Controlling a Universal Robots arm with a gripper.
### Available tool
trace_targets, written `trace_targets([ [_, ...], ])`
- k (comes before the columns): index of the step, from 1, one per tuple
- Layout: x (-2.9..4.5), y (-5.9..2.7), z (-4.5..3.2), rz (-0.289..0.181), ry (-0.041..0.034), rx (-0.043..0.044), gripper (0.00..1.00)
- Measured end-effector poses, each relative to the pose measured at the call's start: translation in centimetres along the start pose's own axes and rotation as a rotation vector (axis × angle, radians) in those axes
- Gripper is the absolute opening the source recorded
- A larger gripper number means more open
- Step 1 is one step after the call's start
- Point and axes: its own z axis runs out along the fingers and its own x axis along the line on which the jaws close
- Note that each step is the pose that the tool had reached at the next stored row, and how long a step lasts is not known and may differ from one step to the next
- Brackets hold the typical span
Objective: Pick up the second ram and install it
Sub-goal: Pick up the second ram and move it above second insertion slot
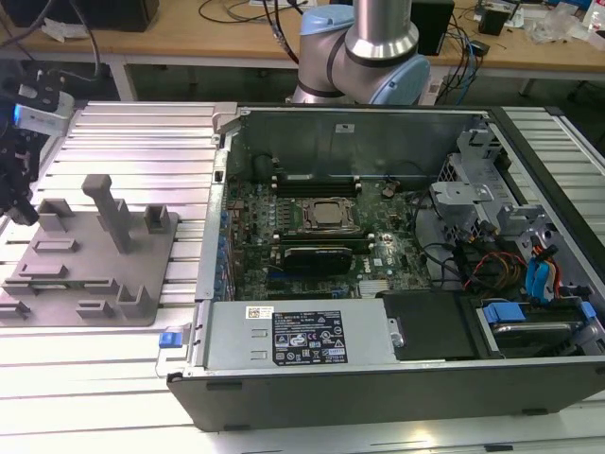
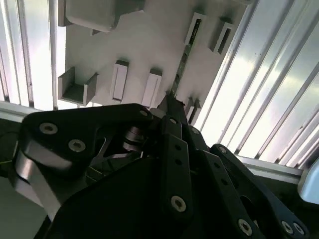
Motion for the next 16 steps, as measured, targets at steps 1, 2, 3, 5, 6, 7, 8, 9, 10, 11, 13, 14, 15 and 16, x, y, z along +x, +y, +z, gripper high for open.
trace_targets([
  [1, 0.01, 0.0, 0.19, -0.026, 0.0012, -0.0008, 0.08],
  [2, 0.02, 0.01, 0.39, -0.046, 0.0021, -0.0014, 0.08],
  [3, 0.05, 0.01, 0.77, -0.059, 0.0026, -0.0016, 0.08],
  [5, 0.07, 0.02, 1.11, -0.07, 0.0031, -0.002, 0.08],
  [6, 0.09, 0.04, 1.38, -0.079, 0.0035, -0.0023, 0.08],
  [7, 0.12, 0.06, 1.53, -0.084, 0.0038, -0.0024, 0.08],
  [8, 0.16, 0.09, 1.68, -0.089, 0.0041, -0.0026, 0.08],
  [9, 0.24, 0.14, 1.9, -0.098, 0.0045, -0.0029, 0.08],
  [10, 0.3, 0.16, 2.06, -0.104, 0.0048, -0.0031, 0.08],
  [11, 0.38, 0.17, 2.21, -0.111, 0.0051, -0.0033, 0.08],
  [13, 0.84, 0.16, 3.13, -0.139, 0.0064, -0.0041, 0.08],
  [14, 0.96, 0.14, 3.33, -0.139, 0.0064, -0.0041, 0.08],
  [15, 1.16, 0.08, 3.69, -0.139, 0.0063, -0.004, 0.08],
  [16, 1.34, 0.02, 4.03, -0.139, 0.0062, -0.0039, 0.08],
])
